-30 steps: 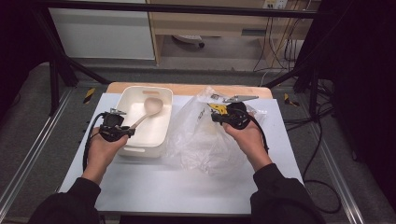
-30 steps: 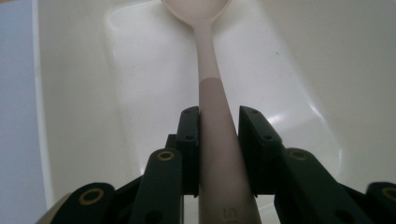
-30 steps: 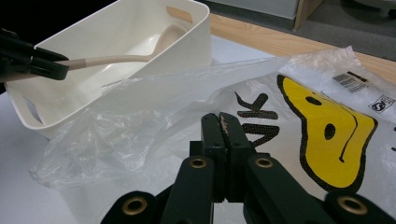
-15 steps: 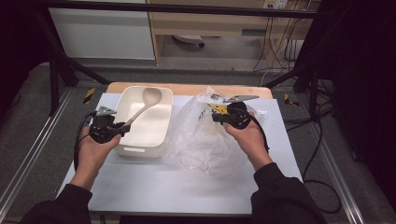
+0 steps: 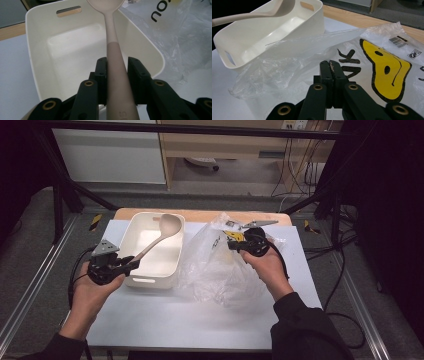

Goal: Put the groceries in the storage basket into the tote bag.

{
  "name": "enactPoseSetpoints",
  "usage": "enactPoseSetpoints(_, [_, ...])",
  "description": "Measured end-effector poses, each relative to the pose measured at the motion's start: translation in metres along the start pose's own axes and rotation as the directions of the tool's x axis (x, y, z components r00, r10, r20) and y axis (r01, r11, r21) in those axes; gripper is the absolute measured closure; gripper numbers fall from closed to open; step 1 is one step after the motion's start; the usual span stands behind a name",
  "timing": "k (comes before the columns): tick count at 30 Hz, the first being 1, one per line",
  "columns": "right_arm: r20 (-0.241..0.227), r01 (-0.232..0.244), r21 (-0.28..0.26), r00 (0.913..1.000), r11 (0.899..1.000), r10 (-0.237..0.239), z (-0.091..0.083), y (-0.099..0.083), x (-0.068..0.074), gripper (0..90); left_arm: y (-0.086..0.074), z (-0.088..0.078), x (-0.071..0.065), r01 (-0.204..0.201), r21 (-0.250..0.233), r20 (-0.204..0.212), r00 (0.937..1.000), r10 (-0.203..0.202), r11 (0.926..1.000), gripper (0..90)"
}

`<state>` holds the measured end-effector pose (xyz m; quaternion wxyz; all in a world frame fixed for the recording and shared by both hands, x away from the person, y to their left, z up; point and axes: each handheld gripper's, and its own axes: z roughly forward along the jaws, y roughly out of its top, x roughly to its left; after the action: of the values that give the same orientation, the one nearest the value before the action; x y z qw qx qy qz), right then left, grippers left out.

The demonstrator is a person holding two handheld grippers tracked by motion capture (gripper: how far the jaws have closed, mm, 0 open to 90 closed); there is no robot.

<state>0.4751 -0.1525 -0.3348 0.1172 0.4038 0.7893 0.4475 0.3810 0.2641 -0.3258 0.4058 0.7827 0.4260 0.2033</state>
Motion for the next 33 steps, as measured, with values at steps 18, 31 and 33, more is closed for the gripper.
enactPoseSetpoints(18, [-0.027, -0.025, 0.020, 0.9993, 0.999, 0.026, 0.006, 0.007, -0.001, 90.0, -0.009, -0.025, -0.028, -0.071, -0.035, 0.073, 0.9946, 0.073, 0.9969, 70.3])
enactPoseSetpoints(31, [-0.017, -0.026, 0.033, 0.9995, 0.999, 0.027, 0.009, 0.006, -0.004, 90.0, -0.013, -0.034, -0.045, -0.104, -0.040, 0.125, 0.9861, 0.109, 0.9937, 70.4])
enactPoseSetpoints(33, [-0.019, -0.027, 0.032, 0.9994, 0.999, 0.027, 0.010, 0.006, -0.005, 90.0, -0.014, -0.034, -0.048, -0.111, -0.038, 0.135, 0.9841, 0.115, 0.9931, 70.3])
